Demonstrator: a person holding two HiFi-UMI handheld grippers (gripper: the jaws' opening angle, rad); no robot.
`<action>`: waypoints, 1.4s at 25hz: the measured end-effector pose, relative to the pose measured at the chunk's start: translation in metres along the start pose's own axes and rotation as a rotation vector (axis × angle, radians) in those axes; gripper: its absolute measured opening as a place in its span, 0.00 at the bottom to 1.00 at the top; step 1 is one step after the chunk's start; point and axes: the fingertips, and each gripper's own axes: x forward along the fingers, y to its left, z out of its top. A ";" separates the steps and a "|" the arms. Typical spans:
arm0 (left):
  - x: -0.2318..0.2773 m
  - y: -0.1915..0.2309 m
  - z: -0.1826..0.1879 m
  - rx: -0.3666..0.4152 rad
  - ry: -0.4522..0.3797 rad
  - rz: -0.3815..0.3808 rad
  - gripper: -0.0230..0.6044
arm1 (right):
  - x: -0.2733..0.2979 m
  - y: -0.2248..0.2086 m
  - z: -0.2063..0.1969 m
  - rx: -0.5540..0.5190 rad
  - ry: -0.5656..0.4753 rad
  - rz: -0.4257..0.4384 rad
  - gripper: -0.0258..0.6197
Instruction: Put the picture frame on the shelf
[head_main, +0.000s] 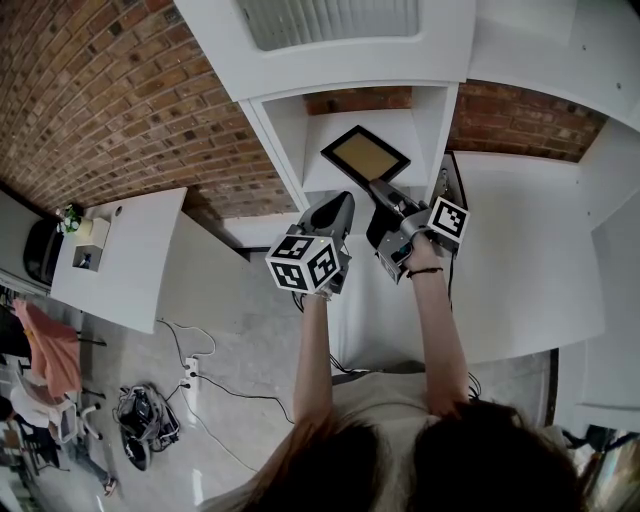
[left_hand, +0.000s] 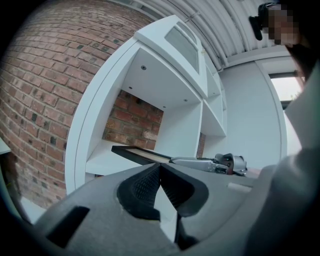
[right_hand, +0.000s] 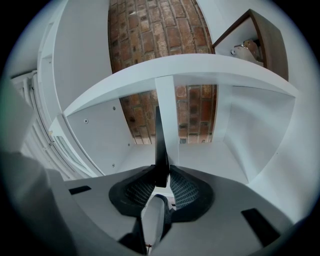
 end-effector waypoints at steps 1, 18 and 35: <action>0.000 0.000 0.000 0.000 0.000 0.000 0.05 | 0.000 0.000 0.000 0.002 0.002 0.001 0.15; -0.015 -0.011 -0.006 -0.006 0.004 -0.003 0.05 | -0.011 0.000 -0.024 0.010 0.065 0.011 0.18; -0.029 -0.027 -0.019 -0.016 0.028 -0.003 0.05 | -0.036 -0.001 -0.035 0.034 0.057 0.027 0.11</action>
